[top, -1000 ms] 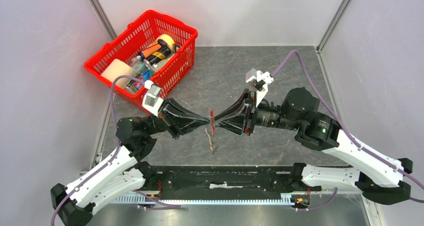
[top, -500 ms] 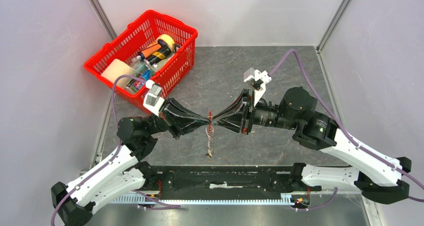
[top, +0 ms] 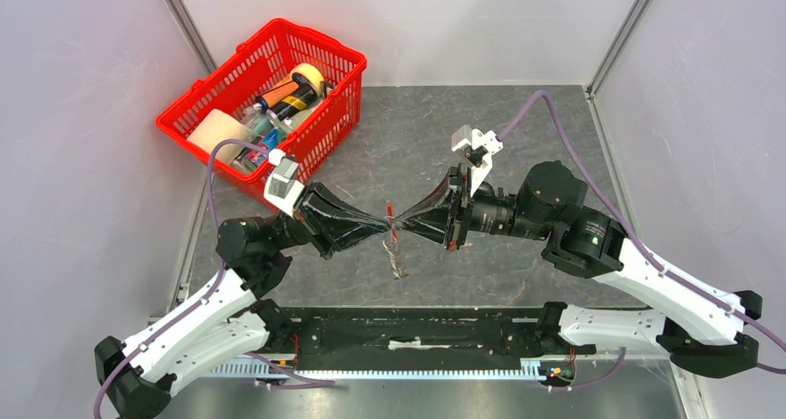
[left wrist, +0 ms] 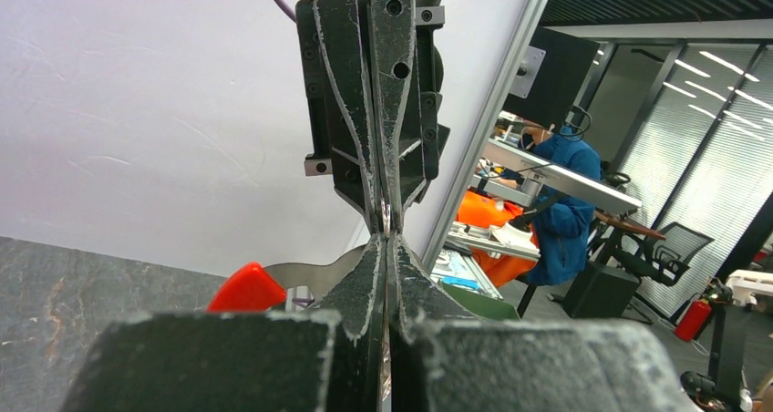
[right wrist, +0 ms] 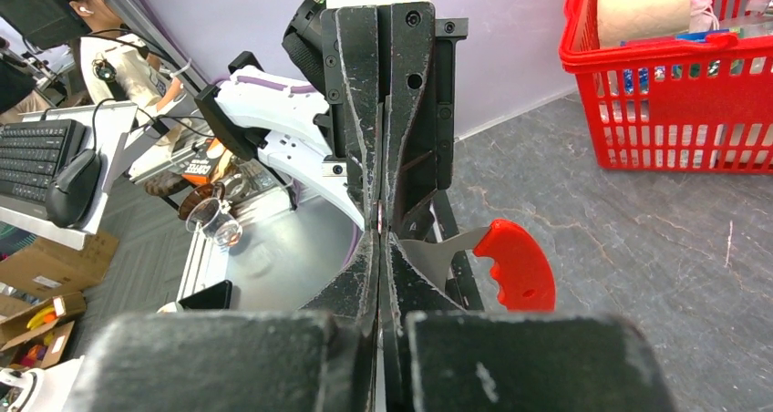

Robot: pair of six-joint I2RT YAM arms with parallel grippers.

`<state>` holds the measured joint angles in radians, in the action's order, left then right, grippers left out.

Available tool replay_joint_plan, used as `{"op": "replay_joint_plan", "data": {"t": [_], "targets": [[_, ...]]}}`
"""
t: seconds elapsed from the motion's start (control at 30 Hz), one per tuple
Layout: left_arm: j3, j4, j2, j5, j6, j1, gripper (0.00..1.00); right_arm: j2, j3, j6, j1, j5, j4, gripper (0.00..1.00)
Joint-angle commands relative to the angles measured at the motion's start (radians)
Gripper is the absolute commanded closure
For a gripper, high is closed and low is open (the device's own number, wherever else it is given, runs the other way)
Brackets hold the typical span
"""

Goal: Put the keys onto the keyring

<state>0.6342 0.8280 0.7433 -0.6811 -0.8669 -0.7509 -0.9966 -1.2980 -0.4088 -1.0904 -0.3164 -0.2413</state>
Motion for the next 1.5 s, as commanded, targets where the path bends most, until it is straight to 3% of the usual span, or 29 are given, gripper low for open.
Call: {"op": "replay_joint_plan", "data": {"t": [0.0, 0.2, 0.4, 0.53, 0.77, 0.93, 1.03, 1.27, 1.47], "targets": [[0.006, 0.067, -0.005, 0.034, -0.029, -0.008, 0.98, 0.009, 0.007, 0.002, -0.010, -0.003, 0.057, 1.00], [0.018, -0.012, -0.003, 0.022, -0.013, -0.008, 0.97, 0.037, 0.017, 0.020, -0.010, 0.037, 0.033, 1.00], [0.017, -0.093, -0.009, 0.025, 0.024, -0.008, 0.74, 0.098, 0.024, 0.048, -0.008, 0.152, -0.067, 1.00], [-0.001, -0.146, -0.006, 0.063, 0.068, -0.008, 0.65, 0.154, 0.020, 0.067, -0.010, 0.231, -0.161, 1.00], [0.008, -0.170, 0.095, 0.087, 0.088, -0.009, 0.62, 0.199, -0.008, 0.069, -0.010, 0.401, -0.349, 1.00], [0.086, -0.424, 0.202, 0.165, 0.191, -0.009, 0.61, 0.234, 0.010, 0.033, -0.009, 0.545, -0.467, 1.00], [0.102, -0.483, 0.270, 0.199, 0.234, -0.008, 0.60, 0.257, 0.023, 0.007, -0.009, 0.590, -0.515, 1.00], [0.066, -0.476, 0.436, 0.267, 0.269, -0.013, 0.59, 0.299, 0.023, -0.054, -0.009, 0.630, -0.628, 1.00], [0.067, -0.427, 0.611, 0.203, 0.291, -0.026, 0.55, 0.332, -0.001, -0.066, -0.009, 0.634, -0.676, 1.00]]}}
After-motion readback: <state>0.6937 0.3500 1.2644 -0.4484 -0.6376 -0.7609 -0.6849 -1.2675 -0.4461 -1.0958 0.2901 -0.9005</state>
